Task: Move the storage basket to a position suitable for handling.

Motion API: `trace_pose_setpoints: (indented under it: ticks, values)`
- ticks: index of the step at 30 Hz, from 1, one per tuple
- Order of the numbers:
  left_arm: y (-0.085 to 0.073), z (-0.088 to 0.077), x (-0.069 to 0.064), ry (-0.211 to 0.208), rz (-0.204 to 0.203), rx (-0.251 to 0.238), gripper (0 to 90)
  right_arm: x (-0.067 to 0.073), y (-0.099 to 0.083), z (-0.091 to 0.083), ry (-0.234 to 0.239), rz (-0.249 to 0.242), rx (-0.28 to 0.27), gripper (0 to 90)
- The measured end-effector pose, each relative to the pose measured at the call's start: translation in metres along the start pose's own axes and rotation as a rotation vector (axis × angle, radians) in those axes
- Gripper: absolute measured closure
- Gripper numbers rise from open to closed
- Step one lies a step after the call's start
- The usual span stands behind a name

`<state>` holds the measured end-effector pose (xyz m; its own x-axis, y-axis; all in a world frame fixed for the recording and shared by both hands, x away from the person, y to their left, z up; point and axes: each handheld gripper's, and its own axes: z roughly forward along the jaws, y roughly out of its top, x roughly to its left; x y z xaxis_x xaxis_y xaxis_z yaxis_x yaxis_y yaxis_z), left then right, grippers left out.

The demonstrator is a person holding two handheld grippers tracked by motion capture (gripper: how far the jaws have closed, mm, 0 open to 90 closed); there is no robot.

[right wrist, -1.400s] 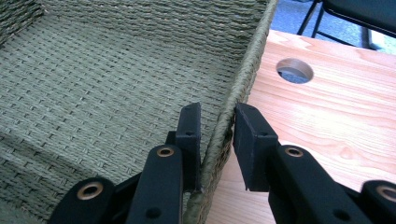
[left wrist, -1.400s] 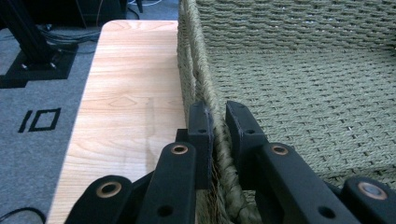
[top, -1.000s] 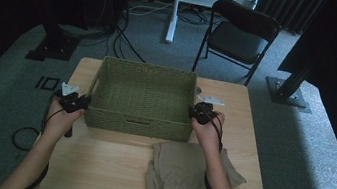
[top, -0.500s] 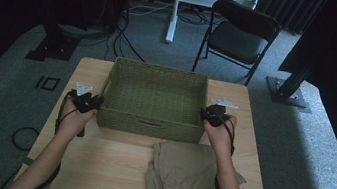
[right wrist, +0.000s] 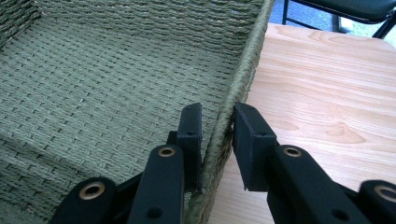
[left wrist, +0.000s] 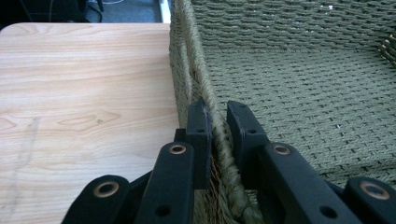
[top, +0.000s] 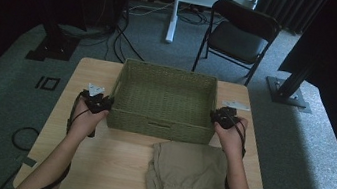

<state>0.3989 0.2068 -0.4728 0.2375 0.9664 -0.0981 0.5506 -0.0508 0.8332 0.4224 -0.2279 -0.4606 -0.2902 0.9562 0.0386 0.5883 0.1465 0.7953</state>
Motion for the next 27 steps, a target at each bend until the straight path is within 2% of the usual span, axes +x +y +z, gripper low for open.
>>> trace_pose_setpoints:
  ticks: [11, 16, 27]
  values:
    - [0.002, 0.010, -0.025, -0.041, 0.011, 0.000, 80.4, -0.027, -0.005, -0.010, -0.016, 0.007, 0.010, 73.3]
    - [0.004, 0.014, -0.037, -0.042, 0.018, 0.005, 80.1, -0.040, -0.007, -0.014, -0.018, 0.012, 0.012, 73.3]
    - [0.008, 0.020, -0.053, -0.054, 0.031, 0.016, 79.5, -0.059, -0.008, -0.017, -0.019, 0.022, 0.023, 73.5]
